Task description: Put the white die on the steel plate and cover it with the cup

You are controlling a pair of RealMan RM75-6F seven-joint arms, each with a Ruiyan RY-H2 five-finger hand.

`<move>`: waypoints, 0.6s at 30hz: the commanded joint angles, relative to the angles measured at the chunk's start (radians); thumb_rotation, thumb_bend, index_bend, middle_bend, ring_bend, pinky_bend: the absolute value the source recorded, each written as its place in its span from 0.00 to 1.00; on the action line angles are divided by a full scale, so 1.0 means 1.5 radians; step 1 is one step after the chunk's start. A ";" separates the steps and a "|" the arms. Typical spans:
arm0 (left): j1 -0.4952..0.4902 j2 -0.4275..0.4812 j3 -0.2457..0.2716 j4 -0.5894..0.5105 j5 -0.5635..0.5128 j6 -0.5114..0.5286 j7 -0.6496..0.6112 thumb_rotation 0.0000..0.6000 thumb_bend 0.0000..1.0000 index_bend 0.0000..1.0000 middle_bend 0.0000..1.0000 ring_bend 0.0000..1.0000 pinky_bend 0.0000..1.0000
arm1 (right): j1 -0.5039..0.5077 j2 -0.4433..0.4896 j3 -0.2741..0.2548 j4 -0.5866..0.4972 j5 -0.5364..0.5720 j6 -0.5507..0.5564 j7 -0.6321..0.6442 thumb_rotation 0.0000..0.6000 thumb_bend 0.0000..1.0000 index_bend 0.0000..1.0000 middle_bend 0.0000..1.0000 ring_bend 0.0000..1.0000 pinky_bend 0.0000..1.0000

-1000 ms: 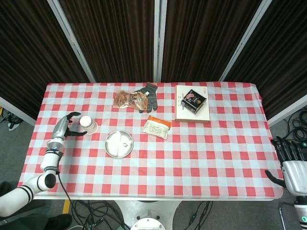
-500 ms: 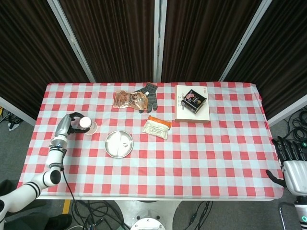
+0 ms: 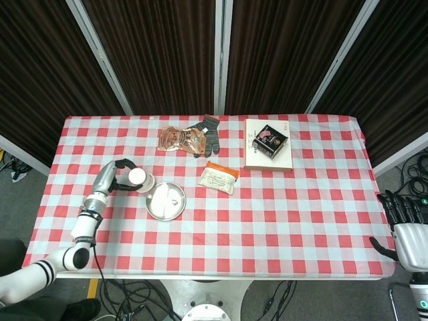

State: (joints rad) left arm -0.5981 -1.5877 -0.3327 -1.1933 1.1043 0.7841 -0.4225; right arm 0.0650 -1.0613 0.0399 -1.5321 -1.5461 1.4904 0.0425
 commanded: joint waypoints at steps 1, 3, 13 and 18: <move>-0.005 0.006 0.020 -0.036 0.026 0.002 0.008 1.00 0.16 0.54 0.46 0.23 0.24 | 0.000 0.000 0.001 0.001 0.002 -0.001 0.001 1.00 0.11 0.03 0.00 0.00 0.00; -0.010 0.000 0.026 -0.044 0.031 0.000 0.013 1.00 0.16 0.54 0.46 0.23 0.24 | 0.000 0.000 0.001 0.001 0.003 -0.001 0.001 1.00 0.11 0.03 0.00 0.00 0.00; -0.028 -0.033 0.035 -0.057 0.030 0.007 0.036 1.00 0.16 0.54 0.46 0.23 0.24 | -0.001 0.000 0.001 0.003 0.008 -0.005 0.002 1.00 0.11 0.03 0.00 0.00 0.00; -0.035 -0.044 0.040 -0.054 0.024 0.007 0.051 1.00 0.16 0.54 0.45 0.23 0.23 | 0.000 -0.001 0.001 0.006 0.010 -0.006 0.004 1.00 0.11 0.03 0.00 0.00 0.00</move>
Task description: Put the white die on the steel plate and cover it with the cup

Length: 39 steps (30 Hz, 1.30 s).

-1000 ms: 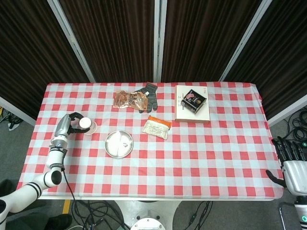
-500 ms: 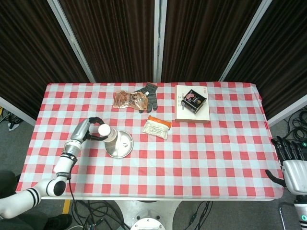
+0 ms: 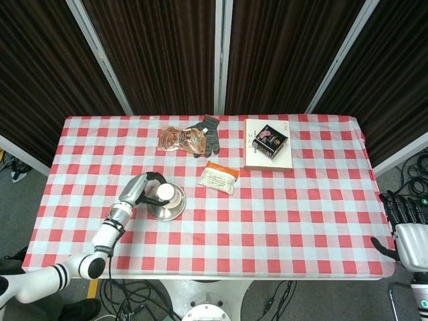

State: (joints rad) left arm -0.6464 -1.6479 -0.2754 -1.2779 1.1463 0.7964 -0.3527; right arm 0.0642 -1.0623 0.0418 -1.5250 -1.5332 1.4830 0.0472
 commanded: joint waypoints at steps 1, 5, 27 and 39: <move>-0.004 -0.008 0.002 0.004 -0.008 -0.002 0.007 1.00 0.16 0.54 0.45 0.23 0.23 | 0.000 0.000 0.001 0.002 0.003 -0.002 0.002 1.00 0.11 0.03 0.00 0.00 0.00; -0.007 -0.018 0.006 0.017 -0.019 -0.007 0.018 1.00 0.16 0.54 0.45 0.23 0.21 | 0.001 0.000 0.001 0.001 0.003 -0.003 0.002 1.00 0.11 0.03 0.00 0.00 0.00; 0.013 0.003 0.011 -0.007 -0.041 0.006 0.045 1.00 0.16 0.54 0.44 0.23 0.20 | 0.005 -0.003 0.000 0.008 -0.003 -0.006 0.009 1.00 0.11 0.03 0.00 0.00 0.00; 0.011 -0.005 -0.011 0.064 -0.098 0.022 0.089 1.00 0.16 0.54 0.44 0.23 0.20 | 0.006 -0.004 0.000 0.007 -0.006 -0.003 0.009 1.00 0.11 0.03 0.00 0.00 0.00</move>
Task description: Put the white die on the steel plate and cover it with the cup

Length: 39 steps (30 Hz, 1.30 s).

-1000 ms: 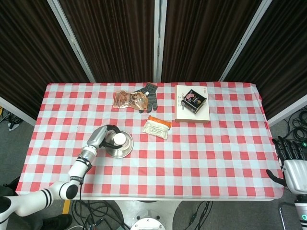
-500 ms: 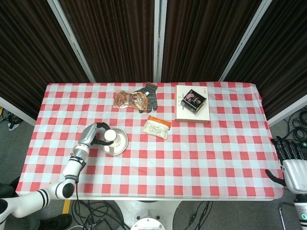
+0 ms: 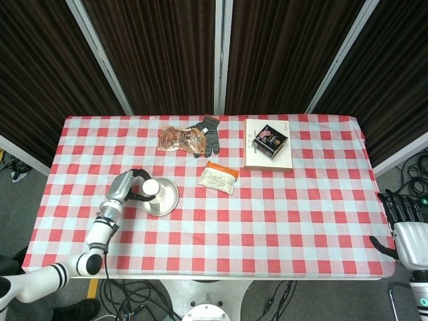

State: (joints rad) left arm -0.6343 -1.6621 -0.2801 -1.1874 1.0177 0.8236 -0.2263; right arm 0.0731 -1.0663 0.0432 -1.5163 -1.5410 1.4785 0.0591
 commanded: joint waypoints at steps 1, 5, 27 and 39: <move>0.007 0.007 -0.009 -0.004 -0.011 0.010 0.004 1.00 0.16 0.54 0.44 0.23 0.20 | 0.001 -0.002 -0.001 0.001 -0.001 -0.002 0.001 1.00 0.11 0.03 0.00 0.00 0.00; 0.014 0.021 0.002 -0.046 0.005 0.005 -0.004 1.00 0.16 0.54 0.44 0.23 0.20 | 0.004 -0.005 -0.004 0.002 -0.006 -0.006 0.003 1.00 0.11 0.03 0.00 0.00 0.00; 0.013 0.031 0.010 -0.058 -0.022 0.004 0.045 1.00 0.16 0.54 0.43 0.23 0.20 | 0.000 -0.002 -0.007 -0.004 -0.014 0.005 -0.003 1.00 0.11 0.03 0.00 0.00 0.00; 0.009 0.012 0.009 -0.047 -0.006 0.015 0.040 1.00 0.16 0.54 0.43 0.23 0.20 | 0.001 0.005 -0.005 -0.016 -0.011 0.005 -0.015 1.00 0.11 0.03 0.00 0.00 0.00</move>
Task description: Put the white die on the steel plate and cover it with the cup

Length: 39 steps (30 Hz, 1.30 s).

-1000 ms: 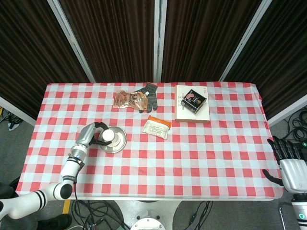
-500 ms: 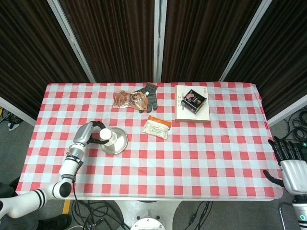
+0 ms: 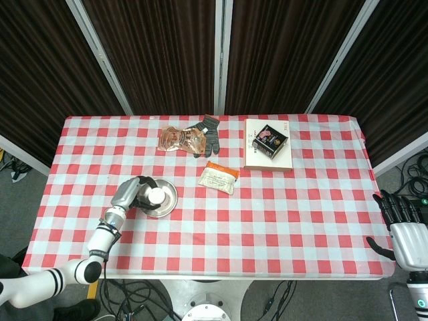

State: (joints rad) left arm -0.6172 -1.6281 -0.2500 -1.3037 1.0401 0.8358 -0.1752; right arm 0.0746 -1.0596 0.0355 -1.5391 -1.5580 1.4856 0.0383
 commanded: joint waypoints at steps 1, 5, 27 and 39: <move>-0.003 -0.013 -0.017 0.044 -0.031 0.010 0.008 1.00 0.16 0.54 0.43 0.23 0.20 | 0.000 0.001 0.000 -0.001 0.000 0.000 -0.001 1.00 0.11 0.03 0.00 0.00 0.00; 0.001 -0.013 -0.028 0.063 -0.053 0.011 0.008 1.00 0.16 0.54 0.43 0.23 0.20 | 0.001 -0.001 -0.002 -0.002 -0.002 -0.002 -0.003 1.00 0.11 0.03 0.00 0.00 0.00; -0.005 0.002 -0.037 0.057 -0.067 0.003 0.016 1.00 0.16 0.54 0.43 0.23 0.19 | 0.002 -0.001 -0.002 -0.006 -0.005 0.000 -0.005 1.00 0.11 0.03 0.00 0.00 0.00; 0.012 0.048 -0.058 -0.002 -0.027 0.039 -0.027 1.00 0.16 0.54 0.43 0.23 0.19 | -0.002 0.001 -0.002 -0.003 -0.008 0.009 -0.001 1.00 0.11 0.03 0.00 0.00 0.00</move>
State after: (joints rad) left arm -0.5953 -1.5597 -0.3177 -1.3287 1.0104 0.8849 -0.2105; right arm 0.0715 -1.0579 0.0324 -1.5441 -1.5703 1.4993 0.0365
